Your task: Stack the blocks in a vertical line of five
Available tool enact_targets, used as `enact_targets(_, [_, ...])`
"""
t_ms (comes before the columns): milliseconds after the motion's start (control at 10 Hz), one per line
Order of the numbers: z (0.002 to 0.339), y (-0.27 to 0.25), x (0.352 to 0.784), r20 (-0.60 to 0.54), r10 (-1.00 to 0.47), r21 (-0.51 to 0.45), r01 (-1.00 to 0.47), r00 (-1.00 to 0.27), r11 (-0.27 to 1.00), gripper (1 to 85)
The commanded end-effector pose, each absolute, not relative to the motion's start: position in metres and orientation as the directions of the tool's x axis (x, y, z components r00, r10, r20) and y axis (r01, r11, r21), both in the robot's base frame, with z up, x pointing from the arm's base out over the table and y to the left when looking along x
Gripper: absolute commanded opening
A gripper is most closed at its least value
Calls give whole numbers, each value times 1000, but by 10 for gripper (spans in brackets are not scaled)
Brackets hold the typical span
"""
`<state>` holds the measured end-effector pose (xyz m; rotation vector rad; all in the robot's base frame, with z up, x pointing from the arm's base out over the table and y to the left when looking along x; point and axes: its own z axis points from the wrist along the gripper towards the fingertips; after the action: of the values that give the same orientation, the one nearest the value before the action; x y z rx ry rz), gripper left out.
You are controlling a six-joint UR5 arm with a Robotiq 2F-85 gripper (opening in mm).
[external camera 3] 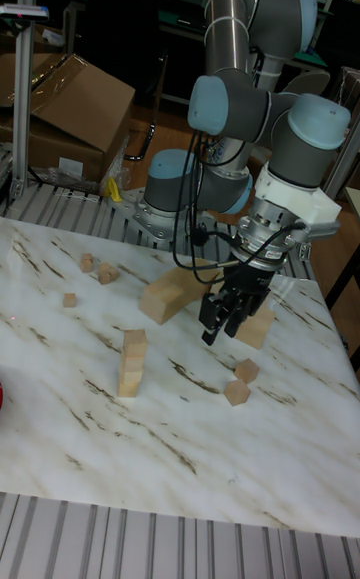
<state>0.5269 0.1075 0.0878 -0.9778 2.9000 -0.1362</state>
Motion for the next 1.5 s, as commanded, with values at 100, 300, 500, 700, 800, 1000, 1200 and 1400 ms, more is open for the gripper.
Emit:
enact_targets(100, [88,136,526,-107,-551,-29,-551,-828,834,517])
enact_targets(300, [89,141,530,-130,-558,-23,-560,-819,828,523])
enact_targets(500, [91,147,540,-176,-569,-30,-574,-803,819,540])
enact_targets(700, [90,145,536,-160,-579,-28,-582,-800,813,547])
enact_targets(800, [90,145,533,-150,-569,-19,-573,-808,819,553])
enact_targets(1000, [90,151,533,-163,-532,8,-541,-831,841,557])
enact_targets(1200, [93,158,553,-149,-523,8,-530,-839,848,550])
enact_targets(1400, [94,159,575,-113,-533,-15,-535,-839,845,523])
